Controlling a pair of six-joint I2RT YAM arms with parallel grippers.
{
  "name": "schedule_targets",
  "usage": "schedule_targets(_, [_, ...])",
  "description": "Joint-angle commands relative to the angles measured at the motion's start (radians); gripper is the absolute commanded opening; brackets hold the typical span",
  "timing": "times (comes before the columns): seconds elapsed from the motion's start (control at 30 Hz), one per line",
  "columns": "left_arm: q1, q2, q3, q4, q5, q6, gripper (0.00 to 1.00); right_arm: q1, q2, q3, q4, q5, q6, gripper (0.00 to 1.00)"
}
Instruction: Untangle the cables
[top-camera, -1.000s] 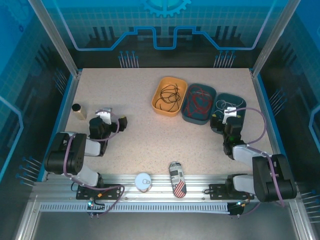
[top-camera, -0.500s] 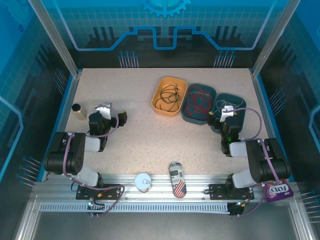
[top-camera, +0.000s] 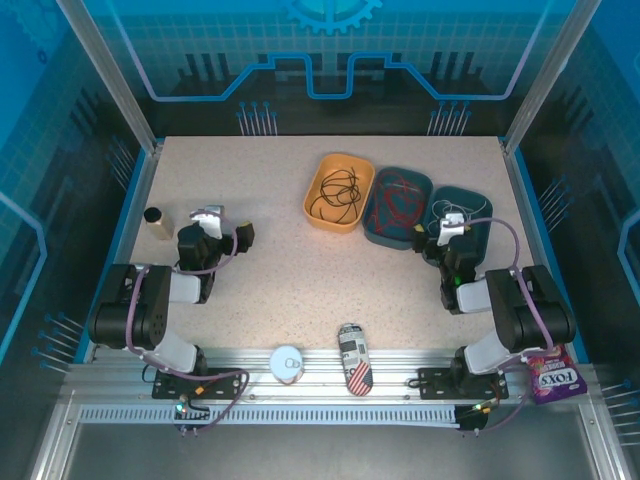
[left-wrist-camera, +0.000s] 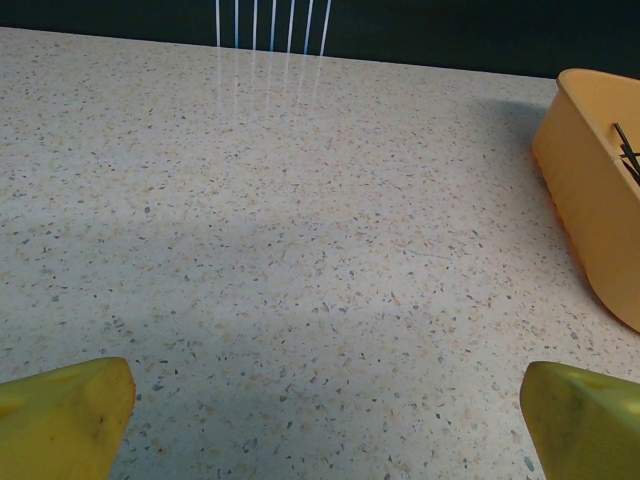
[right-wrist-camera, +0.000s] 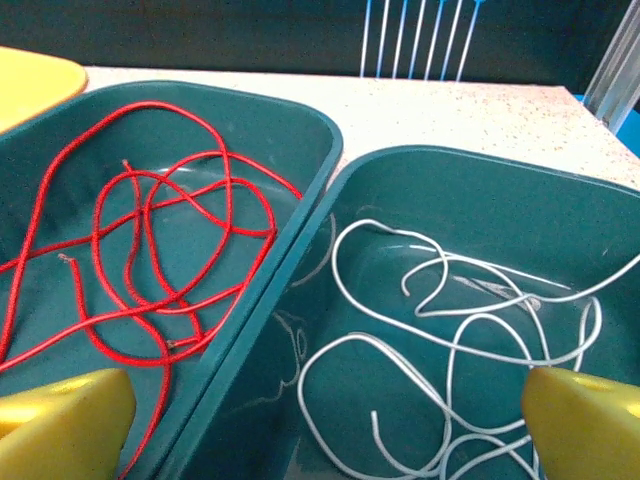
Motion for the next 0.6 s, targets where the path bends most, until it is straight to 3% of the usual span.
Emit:
schedule_targets(0.0, [0.012, -0.004, 0.006, 0.001, 0.017, 0.019, 0.99, 0.016, 0.004, 0.065, -0.067, 0.030, -0.022, 1.00])
schedule_targets(0.1, [0.011, -0.004, 0.006, 0.002, 0.017, 0.019, 0.99, -0.012, 0.004, 0.089, -0.116, -0.164, -0.057, 1.00])
schedule_targets(0.17, [0.011, -0.004, 0.007, 0.002, 0.017, 0.019, 0.99, -0.022, 0.004, 0.095, -0.126, -0.219, -0.063, 1.00])
schedule_targets(0.57, [0.011, -0.004, 0.007, 0.001, 0.017, 0.019, 0.99, -0.028, 0.003, 0.095, -0.126, -0.229, -0.060, 1.00])
